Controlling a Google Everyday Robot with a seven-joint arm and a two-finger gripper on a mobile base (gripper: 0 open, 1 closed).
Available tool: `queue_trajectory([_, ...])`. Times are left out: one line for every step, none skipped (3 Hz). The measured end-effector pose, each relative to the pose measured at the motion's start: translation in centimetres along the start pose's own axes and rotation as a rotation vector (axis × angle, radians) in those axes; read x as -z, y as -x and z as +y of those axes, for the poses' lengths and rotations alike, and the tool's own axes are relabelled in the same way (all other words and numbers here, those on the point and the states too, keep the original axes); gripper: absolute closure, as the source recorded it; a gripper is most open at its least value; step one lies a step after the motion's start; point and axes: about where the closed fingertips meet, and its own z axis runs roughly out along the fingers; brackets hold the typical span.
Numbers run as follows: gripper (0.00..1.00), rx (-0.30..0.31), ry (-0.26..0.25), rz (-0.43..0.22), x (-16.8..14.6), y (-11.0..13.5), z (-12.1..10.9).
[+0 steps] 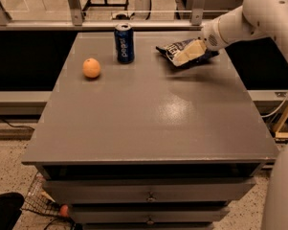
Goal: Pick blue chip bag
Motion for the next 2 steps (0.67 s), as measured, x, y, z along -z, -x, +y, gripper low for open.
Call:
queue_trajectory([0.0, 0.009, 0.012, -0.014, -2.1, -0.1, -0.8])
queue_trajectory([0.18, 0.026, 0.027, 0.009, -4.1, -0.8, -1.1])
